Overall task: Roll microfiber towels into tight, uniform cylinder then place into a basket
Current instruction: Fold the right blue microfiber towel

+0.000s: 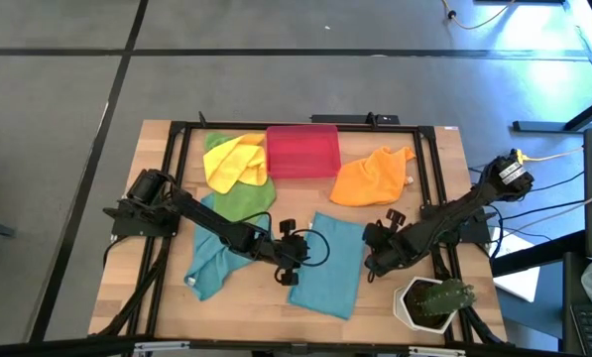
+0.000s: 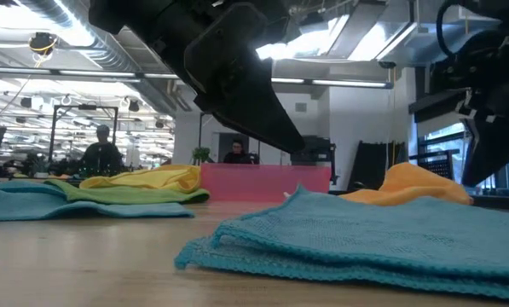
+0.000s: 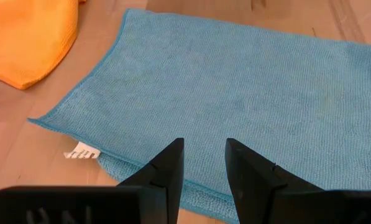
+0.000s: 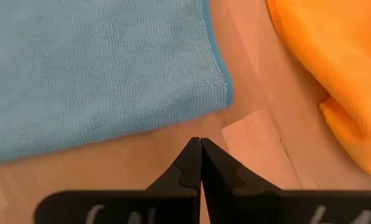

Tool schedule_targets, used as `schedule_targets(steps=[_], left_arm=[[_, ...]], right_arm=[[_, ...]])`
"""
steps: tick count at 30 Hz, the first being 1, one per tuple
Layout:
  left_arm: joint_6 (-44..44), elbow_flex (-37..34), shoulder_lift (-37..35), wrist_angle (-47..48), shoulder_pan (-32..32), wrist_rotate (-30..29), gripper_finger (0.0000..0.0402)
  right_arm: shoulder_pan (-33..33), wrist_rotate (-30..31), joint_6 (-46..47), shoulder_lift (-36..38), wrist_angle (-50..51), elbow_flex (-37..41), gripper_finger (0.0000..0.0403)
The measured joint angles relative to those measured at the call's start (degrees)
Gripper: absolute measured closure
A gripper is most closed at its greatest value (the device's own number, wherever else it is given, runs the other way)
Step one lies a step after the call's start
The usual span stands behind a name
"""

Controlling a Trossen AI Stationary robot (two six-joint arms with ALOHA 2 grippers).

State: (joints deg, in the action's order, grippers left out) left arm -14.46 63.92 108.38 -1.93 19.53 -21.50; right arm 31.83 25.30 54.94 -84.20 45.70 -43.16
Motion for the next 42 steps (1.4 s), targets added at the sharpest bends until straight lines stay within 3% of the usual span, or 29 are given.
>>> schedule_targets(steps=[15,35,42], left_arm=[[0.0,0.0,0.0,0.0,0.0,0.0,0.0295],[0.1,0.0,-0.1,-0.3,0.0,0.0,0.0295],[1.2,0.0,-0.1,-0.3,-0.1,-0.1,0.0295]], right_arm=[[-7.9,-2.3,-4.8,0.4,-16.4,11.1,0.0398],[-19.8,-0.1,-19.7,-0.2,-33.6,11.8,0.0397],[-24.3,-1.9,-25.6,-0.2,-38.4,11.4,0.0397]])
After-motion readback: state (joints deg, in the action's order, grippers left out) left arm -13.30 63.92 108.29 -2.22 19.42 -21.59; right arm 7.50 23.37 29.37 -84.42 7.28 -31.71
